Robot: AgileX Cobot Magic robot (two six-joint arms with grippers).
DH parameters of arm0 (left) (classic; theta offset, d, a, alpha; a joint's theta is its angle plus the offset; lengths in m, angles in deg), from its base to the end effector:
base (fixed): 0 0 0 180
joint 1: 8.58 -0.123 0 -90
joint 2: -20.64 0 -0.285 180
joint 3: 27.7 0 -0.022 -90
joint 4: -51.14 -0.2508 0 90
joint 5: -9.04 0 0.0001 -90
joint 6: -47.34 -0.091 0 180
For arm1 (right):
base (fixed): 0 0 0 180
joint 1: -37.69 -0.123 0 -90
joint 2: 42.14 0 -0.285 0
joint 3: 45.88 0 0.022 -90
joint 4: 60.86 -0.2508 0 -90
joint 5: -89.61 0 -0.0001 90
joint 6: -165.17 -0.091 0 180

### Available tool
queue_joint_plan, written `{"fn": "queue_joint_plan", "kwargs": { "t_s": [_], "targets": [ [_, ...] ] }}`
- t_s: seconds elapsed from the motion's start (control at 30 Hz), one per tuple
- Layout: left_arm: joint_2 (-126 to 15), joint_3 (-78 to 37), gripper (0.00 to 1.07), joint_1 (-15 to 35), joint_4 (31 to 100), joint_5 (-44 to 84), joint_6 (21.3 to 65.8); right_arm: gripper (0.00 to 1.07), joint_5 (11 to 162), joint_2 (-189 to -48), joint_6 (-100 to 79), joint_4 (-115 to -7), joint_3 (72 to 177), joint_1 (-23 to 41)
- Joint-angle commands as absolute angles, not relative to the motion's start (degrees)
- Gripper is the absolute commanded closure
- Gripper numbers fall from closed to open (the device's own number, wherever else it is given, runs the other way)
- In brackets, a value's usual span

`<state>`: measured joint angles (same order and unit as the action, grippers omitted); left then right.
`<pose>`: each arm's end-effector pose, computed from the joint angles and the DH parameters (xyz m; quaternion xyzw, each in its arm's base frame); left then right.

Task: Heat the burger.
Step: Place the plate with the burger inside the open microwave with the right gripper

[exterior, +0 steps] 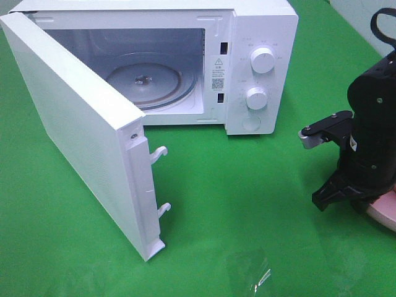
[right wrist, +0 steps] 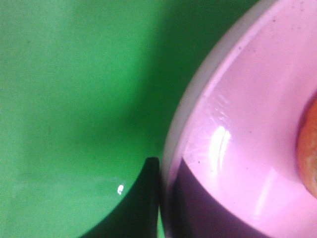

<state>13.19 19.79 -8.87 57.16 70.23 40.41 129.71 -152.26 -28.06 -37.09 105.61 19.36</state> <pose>-0.0085 -0.0084 0.2822 0.0519 0.8459 -0.0191 0.5305 0.2789 0.0675 0.1292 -0.1994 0.9706 -0.1264 0.0470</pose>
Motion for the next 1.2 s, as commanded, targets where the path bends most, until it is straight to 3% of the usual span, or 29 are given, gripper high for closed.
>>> {"fn": "queue_joint_plan", "kwargs": {
  "t_s": [0.03,0.23,1.2],
  "targets": [
    [14.11,19.90,0.07,-8.47,57.39,70.40,40.46,1.07,131.60,-150.60,-28.98,-35.31,105.38,18.16],
    [14.11,19.90,0.07,-8.47,57.39,70.40,40.46,1.07,135.04,-148.13,-35.40,-31.70,105.38,15.06],
    [14.11,19.90,0.07,-8.47,57.39,70.40,40.46,1.07,144.38,-146.42,-35.05,-29.69,105.38,1.48]
  ]
}}
